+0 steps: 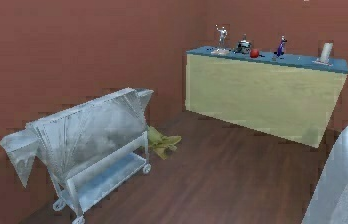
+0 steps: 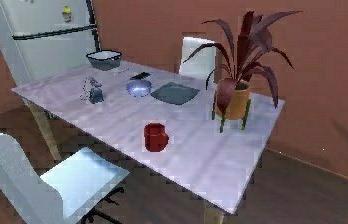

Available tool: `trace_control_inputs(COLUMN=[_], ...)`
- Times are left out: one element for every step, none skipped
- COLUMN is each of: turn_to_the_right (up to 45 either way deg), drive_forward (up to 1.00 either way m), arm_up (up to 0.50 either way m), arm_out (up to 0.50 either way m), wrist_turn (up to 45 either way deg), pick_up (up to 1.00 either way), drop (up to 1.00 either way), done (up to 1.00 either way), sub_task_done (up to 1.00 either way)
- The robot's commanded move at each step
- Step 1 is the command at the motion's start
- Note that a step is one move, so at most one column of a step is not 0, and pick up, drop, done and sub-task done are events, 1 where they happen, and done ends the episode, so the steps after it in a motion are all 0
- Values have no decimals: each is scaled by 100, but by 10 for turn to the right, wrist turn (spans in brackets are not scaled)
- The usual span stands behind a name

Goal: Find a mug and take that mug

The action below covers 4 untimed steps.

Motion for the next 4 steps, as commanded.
trace_control_inputs(turn_to_the_right=[0, 0, 0, 0], drive_forward=[0, 0, 0, 0], arm_up=[36, 0, 0, 0], arm_out=[0, 42, 0, 0], wrist_turn=[0, 0, 450, 450], pick_up=[0, 0, 0, 0], drop=[0, 0, 0, 0], done=[0, 0, 0, 0], sub_task_done=[0, 0, 0, 0])
